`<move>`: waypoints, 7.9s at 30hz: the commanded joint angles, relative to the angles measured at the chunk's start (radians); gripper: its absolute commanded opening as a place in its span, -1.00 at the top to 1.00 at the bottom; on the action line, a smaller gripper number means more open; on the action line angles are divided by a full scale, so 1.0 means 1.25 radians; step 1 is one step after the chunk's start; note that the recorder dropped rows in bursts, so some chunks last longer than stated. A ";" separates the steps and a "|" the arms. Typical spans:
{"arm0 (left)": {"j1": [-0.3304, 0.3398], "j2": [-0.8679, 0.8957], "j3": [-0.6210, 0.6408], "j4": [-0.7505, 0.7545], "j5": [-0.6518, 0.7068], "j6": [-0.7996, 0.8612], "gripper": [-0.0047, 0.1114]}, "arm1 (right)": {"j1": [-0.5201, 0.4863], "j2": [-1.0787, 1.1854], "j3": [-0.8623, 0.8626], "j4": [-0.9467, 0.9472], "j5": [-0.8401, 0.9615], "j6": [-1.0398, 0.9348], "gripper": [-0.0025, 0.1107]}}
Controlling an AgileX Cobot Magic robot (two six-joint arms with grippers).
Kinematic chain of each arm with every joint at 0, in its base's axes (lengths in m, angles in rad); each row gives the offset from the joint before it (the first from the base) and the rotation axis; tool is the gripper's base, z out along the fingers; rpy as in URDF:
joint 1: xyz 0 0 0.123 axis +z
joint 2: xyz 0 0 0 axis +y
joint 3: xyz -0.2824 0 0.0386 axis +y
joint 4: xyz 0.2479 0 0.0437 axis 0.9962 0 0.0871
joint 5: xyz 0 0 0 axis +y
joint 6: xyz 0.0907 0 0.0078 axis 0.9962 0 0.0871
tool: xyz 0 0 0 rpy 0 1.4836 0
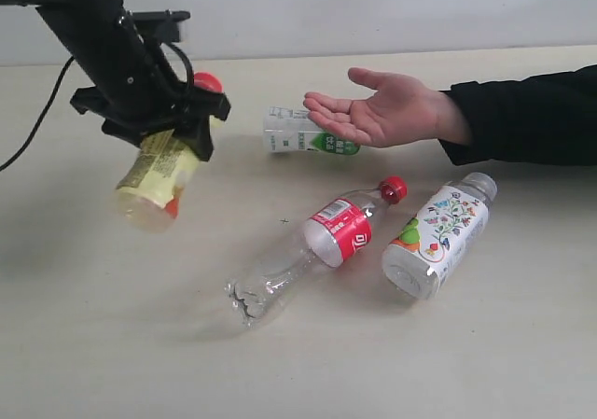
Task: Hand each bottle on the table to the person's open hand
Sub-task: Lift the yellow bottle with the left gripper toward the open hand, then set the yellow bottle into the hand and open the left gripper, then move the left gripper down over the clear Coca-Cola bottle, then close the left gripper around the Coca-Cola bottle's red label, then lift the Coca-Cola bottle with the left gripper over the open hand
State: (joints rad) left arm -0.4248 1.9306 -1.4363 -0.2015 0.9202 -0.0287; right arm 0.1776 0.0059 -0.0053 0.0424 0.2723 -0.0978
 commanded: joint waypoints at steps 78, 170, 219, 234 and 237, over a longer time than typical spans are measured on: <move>-0.069 0.209 -0.260 -0.652 -0.146 0.163 -0.62 | -0.002 -0.005 0.004 0.004 -0.004 -0.003 0.96; -0.394 0.144 -0.075 0.222 0.037 0.097 -0.49 | -0.002 -0.005 0.004 0.004 -0.004 -0.003 0.96; -0.395 -0.001 -0.075 0.267 0.172 -0.028 0.92 | -0.002 -0.005 0.004 0.004 -0.004 -0.003 0.96; -0.394 -0.054 -0.153 0.258 -0.079 -0.284 0.92 | -0.002 -0.005 0.004 0.004 -0.004 -0.003 0.96; -0.391 -0.054 -0.180 0.258 -0.113 -0.327 0.92 | -0.002 -0.005 0.004 0.004 -0.004 -0.003 0.96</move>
State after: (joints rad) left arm -0.9161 1.8595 -1.6285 0.1268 0.8227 -0.3719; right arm 0.1776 0.0059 -0.0053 0.0424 0.2723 -0.0978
